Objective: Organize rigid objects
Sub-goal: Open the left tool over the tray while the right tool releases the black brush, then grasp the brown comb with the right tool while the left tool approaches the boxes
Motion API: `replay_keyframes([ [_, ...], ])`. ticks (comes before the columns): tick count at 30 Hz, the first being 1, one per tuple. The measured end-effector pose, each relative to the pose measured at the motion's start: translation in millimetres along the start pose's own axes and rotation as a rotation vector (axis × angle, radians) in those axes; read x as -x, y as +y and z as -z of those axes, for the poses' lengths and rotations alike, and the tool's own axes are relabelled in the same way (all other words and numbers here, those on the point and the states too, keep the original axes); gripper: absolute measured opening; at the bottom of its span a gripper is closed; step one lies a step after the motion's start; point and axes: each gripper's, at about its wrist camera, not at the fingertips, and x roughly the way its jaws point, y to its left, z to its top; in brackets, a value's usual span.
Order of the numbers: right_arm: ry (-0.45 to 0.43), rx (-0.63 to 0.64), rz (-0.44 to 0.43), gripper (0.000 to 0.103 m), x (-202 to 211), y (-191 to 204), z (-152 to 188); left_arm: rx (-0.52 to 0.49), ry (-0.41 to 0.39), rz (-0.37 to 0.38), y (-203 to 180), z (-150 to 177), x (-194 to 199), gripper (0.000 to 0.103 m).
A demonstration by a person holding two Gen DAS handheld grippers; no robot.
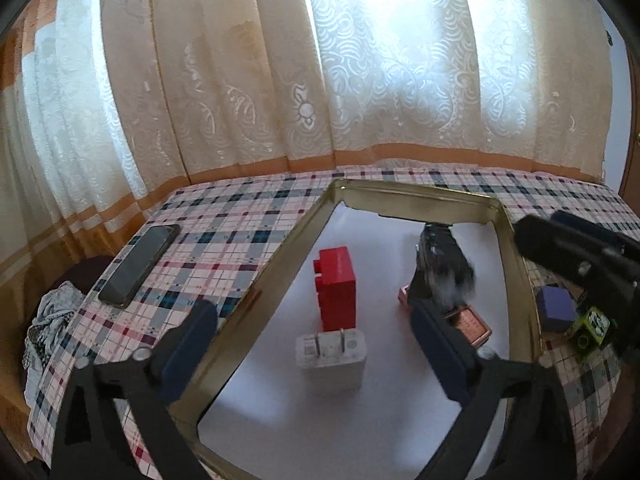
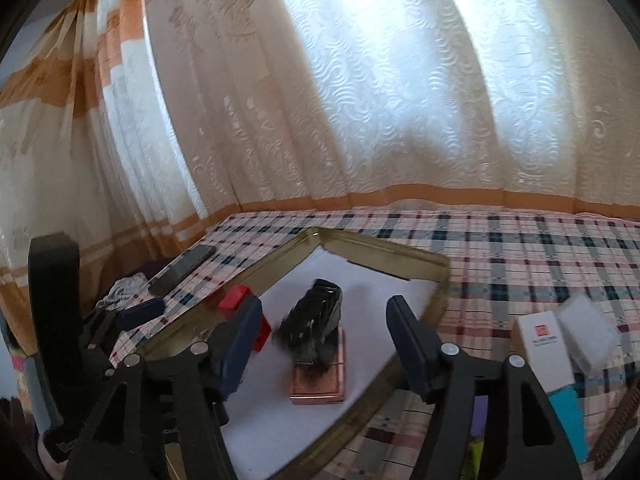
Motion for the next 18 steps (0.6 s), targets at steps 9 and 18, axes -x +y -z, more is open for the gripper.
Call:
replay_keyframes([
  [9,-0.009,-0.036,0.001,0.07,21,-21,3,0.038,-0.007,-0.031,-4,-2,12,0.1],
  [18,-0.039,-0.088,0.067,0.071,60,-69,12,0.013,-0.041,-0.006,-33,-2,31,0.102],
])
